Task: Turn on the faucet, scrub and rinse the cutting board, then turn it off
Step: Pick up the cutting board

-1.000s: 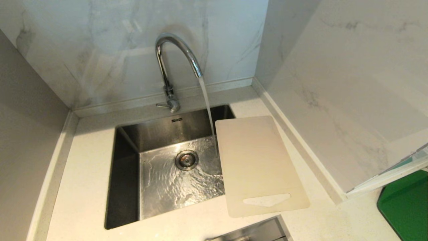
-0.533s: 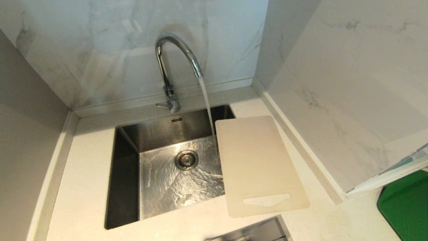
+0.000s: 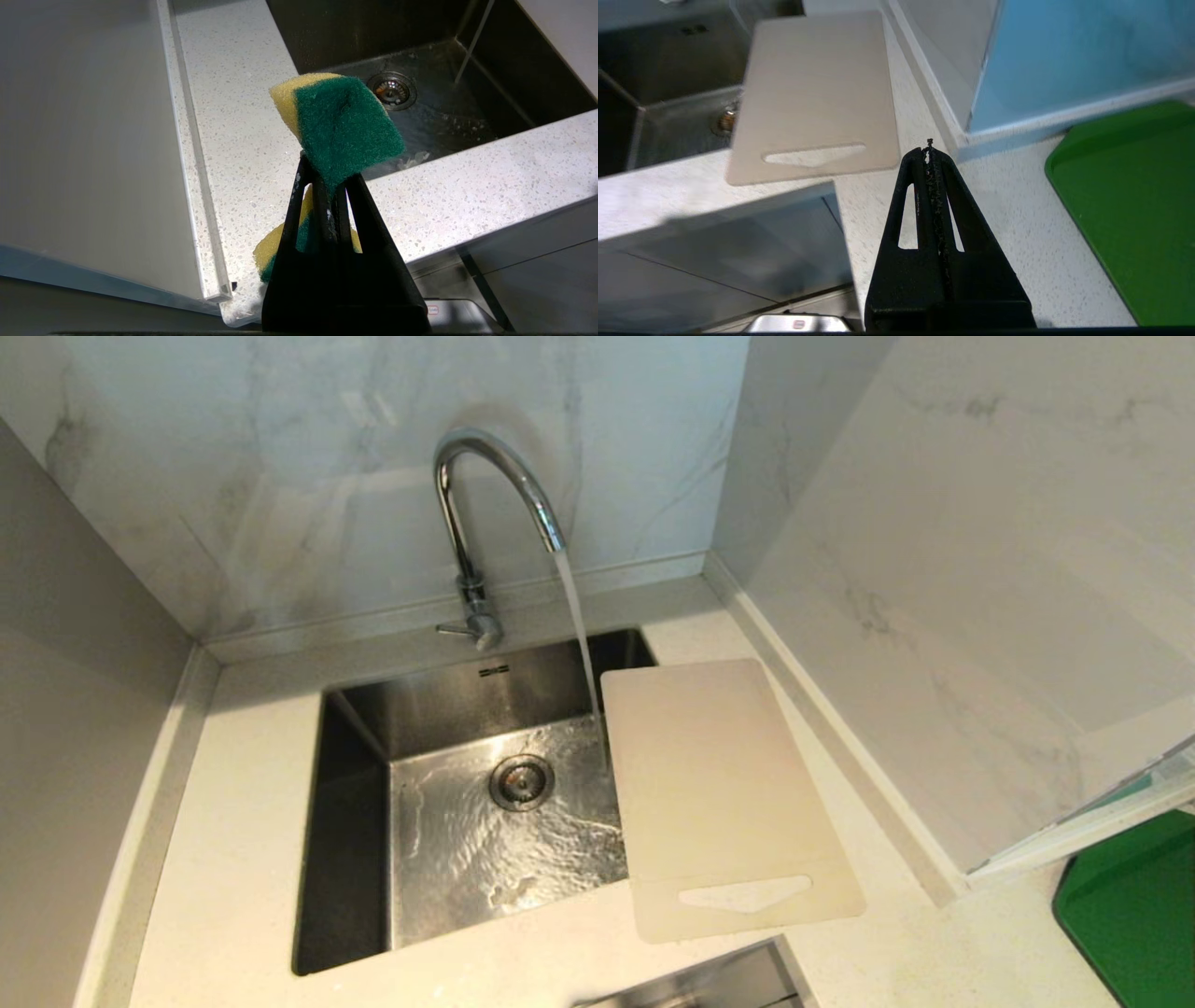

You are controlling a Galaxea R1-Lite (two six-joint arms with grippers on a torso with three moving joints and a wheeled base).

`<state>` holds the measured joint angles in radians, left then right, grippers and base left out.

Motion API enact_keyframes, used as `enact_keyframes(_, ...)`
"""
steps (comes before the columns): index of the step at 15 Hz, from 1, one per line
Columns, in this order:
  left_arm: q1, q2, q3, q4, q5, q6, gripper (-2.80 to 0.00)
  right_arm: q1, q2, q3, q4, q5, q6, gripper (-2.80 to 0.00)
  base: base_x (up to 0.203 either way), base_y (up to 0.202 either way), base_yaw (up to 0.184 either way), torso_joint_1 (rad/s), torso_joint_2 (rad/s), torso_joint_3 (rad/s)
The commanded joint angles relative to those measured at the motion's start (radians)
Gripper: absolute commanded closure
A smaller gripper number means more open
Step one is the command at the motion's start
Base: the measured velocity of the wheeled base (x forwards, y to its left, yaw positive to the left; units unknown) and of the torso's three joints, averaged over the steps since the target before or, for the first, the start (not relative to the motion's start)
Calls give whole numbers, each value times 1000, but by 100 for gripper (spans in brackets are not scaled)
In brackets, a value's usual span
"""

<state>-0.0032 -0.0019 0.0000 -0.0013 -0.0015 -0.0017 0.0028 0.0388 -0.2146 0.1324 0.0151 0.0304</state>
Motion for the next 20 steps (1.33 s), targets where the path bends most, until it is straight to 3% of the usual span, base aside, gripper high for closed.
enact_keyframes(1,0,0,3,0,0,0,0,1,122,-202,123,43,17,0,0,0,0,0,0,0)
enact_keyframes(6,0,0,3,0,0,0,0,2,461,-486,213,225,34,0,0,0,0,0,0,0)
enact_keyframes(10,0,2,3,0,0,-1,0,3,722,-651,273,311,-25,0,0,0,0,0,0,0)
enact_keyframes(14,0,1,3,0,0,0,0,38,964,-756,309,327,-140,0,0,0,0,0,0,0)
enact_keyframes(18,0,2,3,0,0,0,0,112,1141,-772,309,284,-279,0,0,0,0,0,0,0)
enact_keyframes(20,0,2,2,0,0,-1,0,126,1187,-778,305,208,-348,0,0,0,0,0,0,0)
